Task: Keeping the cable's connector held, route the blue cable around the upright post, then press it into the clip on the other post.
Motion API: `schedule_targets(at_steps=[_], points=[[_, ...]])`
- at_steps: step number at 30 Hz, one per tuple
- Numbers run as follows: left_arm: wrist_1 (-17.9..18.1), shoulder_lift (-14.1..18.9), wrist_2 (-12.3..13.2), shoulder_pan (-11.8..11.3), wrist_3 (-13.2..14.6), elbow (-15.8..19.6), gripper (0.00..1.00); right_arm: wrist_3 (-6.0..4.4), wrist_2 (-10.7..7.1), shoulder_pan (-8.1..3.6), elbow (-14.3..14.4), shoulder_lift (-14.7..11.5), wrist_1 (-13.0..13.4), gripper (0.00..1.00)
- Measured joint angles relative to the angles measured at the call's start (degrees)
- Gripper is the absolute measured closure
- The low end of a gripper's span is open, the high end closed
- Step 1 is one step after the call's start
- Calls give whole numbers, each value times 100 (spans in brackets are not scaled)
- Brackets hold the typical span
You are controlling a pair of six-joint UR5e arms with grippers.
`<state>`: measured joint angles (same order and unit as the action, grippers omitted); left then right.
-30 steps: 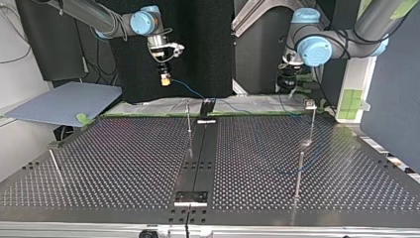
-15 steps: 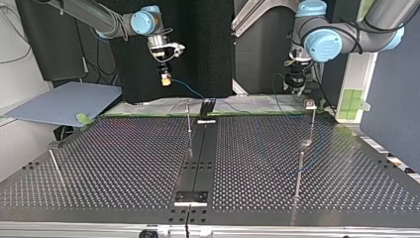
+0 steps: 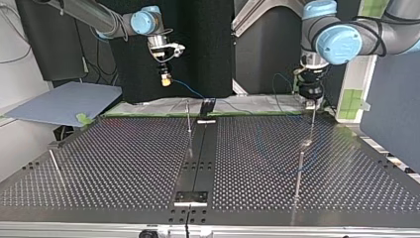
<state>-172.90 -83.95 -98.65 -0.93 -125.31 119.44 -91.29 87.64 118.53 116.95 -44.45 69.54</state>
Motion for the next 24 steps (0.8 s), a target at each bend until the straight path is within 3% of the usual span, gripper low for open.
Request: schedule_targets(at_steps=[7,20,24], points=[[-347,347,-98,-2,347,-347,1,-33,-37,-15,0,1,50,100],[-990,975,421,-15,992,-995,1,-124,-163,-47,0,-4,34,100],[-1175,939,597,-6,1177,-1179,1,-125,-162,-50,0,-6,-39,100]])
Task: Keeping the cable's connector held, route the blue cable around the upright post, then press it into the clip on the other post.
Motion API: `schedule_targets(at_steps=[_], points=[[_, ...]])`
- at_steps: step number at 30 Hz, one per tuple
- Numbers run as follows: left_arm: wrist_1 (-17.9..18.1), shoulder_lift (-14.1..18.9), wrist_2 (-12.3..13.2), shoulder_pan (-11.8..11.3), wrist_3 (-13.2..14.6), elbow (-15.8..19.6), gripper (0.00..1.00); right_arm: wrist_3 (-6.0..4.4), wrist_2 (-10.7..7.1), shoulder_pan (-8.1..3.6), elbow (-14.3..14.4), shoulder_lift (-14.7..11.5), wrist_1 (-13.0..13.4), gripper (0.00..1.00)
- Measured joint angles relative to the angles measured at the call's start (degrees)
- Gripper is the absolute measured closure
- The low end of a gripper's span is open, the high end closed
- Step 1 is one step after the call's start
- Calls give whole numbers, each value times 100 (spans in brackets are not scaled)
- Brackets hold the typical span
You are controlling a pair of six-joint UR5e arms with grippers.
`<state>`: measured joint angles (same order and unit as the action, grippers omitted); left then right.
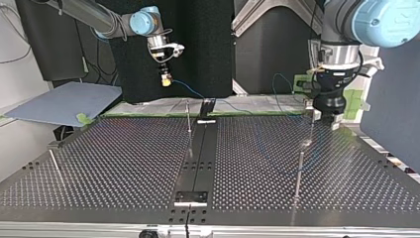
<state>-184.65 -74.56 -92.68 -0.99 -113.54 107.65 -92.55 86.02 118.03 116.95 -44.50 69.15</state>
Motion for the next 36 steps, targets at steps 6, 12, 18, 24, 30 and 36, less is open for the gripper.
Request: schedule_targets(at_steps=[6,12,18,24,30,36], points=[[-296,-225,291,-1,294,-292,1,-16,-8,-1,0,-1,-81,100],[-382,-244,566,4,568,-567,1,-22,-62,-2,0,2,-168,100],[-363,-323,863,0,697,-865,1,-28,-135,10,0,5,-191,100],[-405,-448,1047,21,730,-1171,1,-28,-177,14,0,4,-191,100],[-497,-632,983,61,864,-1451,1,-30,-180,29,0,5,-179,100],[-571,-700,738,93,1058,-1718,1,-29,-233,40,0,4,-166,100]])
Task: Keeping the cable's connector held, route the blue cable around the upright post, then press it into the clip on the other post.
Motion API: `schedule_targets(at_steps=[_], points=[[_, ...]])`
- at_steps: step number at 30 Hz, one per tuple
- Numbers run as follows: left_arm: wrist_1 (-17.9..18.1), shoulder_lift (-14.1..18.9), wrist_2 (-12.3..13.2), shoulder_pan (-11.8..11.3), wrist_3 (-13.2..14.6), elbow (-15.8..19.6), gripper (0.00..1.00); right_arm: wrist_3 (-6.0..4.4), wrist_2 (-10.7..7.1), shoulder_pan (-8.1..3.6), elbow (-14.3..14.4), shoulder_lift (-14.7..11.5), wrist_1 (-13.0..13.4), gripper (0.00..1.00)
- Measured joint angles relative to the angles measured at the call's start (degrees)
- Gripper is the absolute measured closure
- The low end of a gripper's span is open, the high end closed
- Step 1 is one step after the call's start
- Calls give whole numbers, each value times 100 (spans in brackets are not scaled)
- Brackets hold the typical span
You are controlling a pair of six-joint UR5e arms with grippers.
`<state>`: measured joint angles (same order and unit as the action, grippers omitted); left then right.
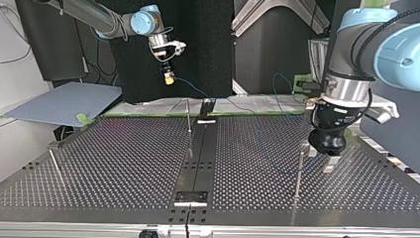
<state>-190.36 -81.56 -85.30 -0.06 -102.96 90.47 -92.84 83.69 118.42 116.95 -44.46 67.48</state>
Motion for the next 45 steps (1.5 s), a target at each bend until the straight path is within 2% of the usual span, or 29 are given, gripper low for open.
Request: schedule_targets(at_steps=[5,11,19,31,45], points=[[-108,-74,-208,43,176,-209,1,1,-69,1,0,0,5,100],[-224,-129,-447,137,242,-395,1,1,-79,3,-1,0,15,100],[-425,-222,-561,326,270,-412,1,1,-79,3,-1,1,16,100],[-627,-390,-966,571,283,-414,1,6,-88,10,0,-2,-4,100],[-806,-566,-1546,736,468,-415,1,20,-89,10,0,2,-15,100]])
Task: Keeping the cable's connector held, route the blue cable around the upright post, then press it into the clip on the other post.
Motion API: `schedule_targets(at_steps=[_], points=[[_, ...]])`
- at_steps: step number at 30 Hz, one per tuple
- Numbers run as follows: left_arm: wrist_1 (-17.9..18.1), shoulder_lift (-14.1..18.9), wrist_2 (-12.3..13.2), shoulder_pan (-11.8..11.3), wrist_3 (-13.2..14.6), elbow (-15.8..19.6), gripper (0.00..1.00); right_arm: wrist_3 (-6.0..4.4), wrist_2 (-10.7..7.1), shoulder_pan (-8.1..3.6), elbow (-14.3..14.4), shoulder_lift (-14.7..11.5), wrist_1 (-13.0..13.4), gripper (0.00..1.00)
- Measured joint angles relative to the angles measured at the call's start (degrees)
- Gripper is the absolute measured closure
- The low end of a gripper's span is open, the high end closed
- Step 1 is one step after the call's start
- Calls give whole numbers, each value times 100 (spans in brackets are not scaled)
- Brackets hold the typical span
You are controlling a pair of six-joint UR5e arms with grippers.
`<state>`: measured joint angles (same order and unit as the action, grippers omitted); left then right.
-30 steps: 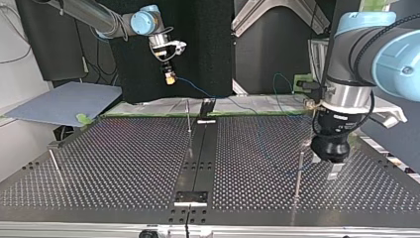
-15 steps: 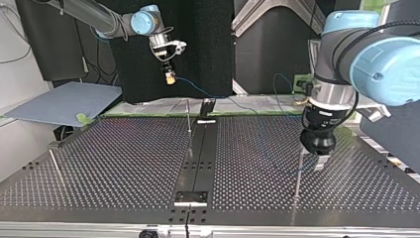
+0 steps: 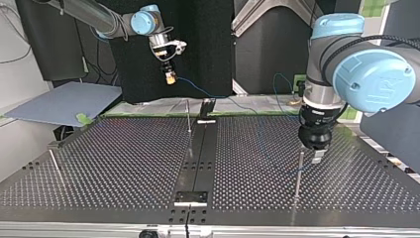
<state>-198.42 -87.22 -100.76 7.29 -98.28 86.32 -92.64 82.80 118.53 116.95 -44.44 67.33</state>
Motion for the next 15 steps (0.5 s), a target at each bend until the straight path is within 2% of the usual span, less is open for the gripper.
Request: schedule_targets(at_steps=[15], points=[[-53,-101,-99,66,111,0,1,6,0,0,0,0,7,100]])
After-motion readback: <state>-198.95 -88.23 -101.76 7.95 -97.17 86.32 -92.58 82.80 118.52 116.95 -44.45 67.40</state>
